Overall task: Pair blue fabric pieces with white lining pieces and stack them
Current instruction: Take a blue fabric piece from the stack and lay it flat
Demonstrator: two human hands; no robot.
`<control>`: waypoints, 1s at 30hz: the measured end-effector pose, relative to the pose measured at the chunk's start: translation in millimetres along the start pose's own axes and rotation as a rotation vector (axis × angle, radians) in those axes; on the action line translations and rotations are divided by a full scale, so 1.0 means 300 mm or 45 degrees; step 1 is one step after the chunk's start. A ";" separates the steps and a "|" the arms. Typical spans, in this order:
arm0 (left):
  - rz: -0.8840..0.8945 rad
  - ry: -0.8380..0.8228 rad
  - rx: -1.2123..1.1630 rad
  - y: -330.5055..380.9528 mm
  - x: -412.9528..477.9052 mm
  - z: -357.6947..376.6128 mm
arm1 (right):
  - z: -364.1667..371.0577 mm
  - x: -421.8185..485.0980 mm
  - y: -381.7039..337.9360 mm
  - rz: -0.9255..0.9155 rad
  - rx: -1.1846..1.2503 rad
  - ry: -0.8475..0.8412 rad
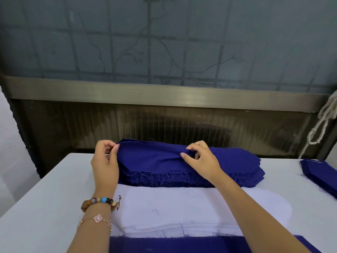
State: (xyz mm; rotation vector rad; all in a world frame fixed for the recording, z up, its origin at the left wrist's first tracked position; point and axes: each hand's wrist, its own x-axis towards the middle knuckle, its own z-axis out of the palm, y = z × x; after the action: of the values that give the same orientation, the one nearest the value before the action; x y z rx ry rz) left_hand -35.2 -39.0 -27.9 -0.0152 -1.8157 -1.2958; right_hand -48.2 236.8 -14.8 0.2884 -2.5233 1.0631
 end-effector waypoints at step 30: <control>0.346 -0.714 0.713 0.180 -0.032 0.108 | -0.018 -0.008 -0.005 0.064 0.172 -0.025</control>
State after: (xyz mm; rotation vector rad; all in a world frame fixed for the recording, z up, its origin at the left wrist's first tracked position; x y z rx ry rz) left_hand -24.6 15.0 4.4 -0.3348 -2.4982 -0.5869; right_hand -44.2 239.7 -11.5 0.2747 -2.4926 1.2590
